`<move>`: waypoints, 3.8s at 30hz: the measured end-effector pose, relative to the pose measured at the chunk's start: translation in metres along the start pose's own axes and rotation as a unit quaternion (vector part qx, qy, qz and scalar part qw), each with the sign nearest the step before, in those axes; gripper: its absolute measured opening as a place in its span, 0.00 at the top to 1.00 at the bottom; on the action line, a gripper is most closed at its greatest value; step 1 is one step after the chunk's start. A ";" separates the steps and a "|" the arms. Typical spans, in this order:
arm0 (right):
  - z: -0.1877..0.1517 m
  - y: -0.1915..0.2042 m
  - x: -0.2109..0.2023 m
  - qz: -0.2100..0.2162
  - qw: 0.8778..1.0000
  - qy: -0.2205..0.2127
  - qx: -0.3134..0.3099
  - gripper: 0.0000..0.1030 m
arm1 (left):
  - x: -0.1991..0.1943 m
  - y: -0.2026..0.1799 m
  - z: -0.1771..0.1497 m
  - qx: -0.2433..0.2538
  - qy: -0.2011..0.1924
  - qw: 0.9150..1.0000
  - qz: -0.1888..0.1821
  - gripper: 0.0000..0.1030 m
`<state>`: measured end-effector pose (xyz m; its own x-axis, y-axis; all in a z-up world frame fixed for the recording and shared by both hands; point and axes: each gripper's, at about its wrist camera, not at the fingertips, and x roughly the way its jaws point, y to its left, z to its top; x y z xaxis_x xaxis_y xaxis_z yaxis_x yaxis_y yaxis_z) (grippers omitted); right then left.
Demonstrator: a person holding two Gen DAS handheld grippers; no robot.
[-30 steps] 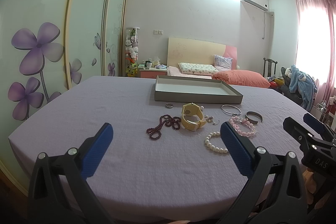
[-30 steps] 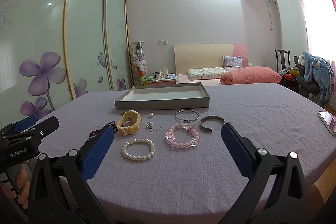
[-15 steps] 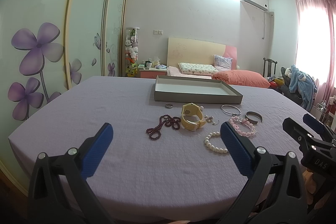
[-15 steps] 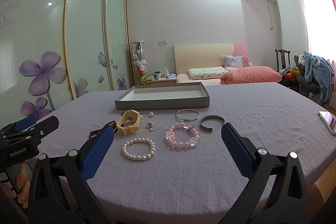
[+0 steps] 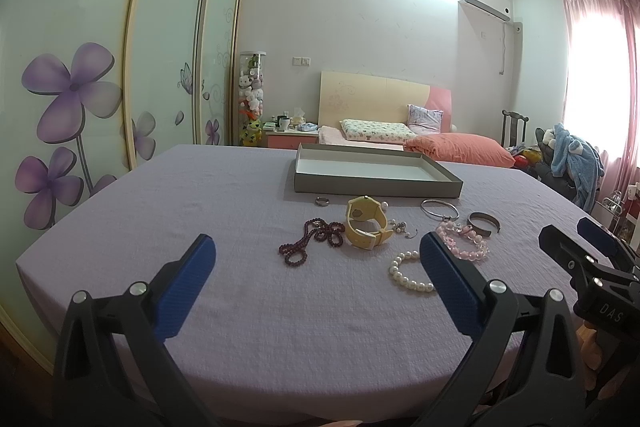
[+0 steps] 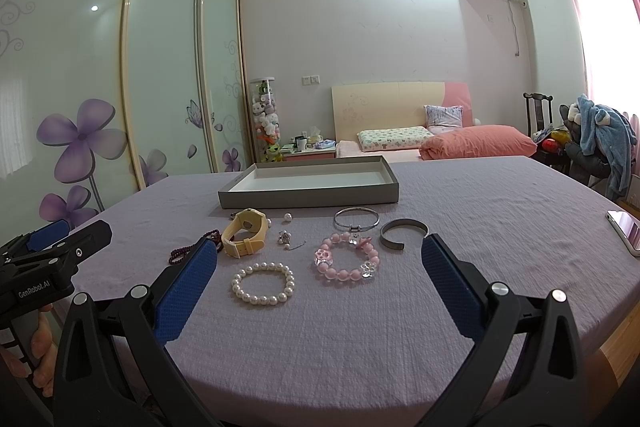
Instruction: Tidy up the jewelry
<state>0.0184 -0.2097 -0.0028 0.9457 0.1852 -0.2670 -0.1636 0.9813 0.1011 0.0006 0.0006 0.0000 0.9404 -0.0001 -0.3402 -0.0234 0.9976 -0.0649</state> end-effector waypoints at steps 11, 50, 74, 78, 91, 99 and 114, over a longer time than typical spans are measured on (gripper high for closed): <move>-0.001 0.000 0.001 0.000 1.000 0.000 0.000 0.02 | 0.000 0.000 0.000 0.000 0.000 1.000 0.000 0.04; -0.002 -0.032 0.154 -0.061 0.952 0.299 -0.001 0.79 | 0.162 0.023 0.015 0.024 0.164 0.986 -0.018 0.04; 0.005 -0.050 0.151 -0.055 0.955 0.293 0.016 0.86 | 0.229 0.013 0.011 0.054 0.285 0.957 -0.029 0.24; 0.006 -0.051 0.155 -0.055 0.954 0.294 0.020 0.86 | 0.232 0.006 0.012 0.068 0.283 0.956 -0.029 0.39; 0.002 -0.049 0.159 -0.047 0.955 0.292 0.013 0.60 | 0.228 0.021 0.018 0.045 0.271 0.961 -0.037 0.91; 0.001 -0.051 0.154 -0.040 0.957 0.286 0.002 0.87 | 0.207 0.027 0.030 0.036 0.229 0.972 -0.042 0.91; 0.058 -0.056 0.113 -0.002 0.991 0.132 0.010 0.87 | 0.153 0.025 0.072 0.021 0.120 0.991 -0.060 0.91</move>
<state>0.1508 -0.2466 0.0166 0.8398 0.1912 -0.5080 -0.1523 0.9813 0.1176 0.1682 0.0308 0.0134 0.8272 -0.1311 -0.5465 0.1032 0.9913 -0.0815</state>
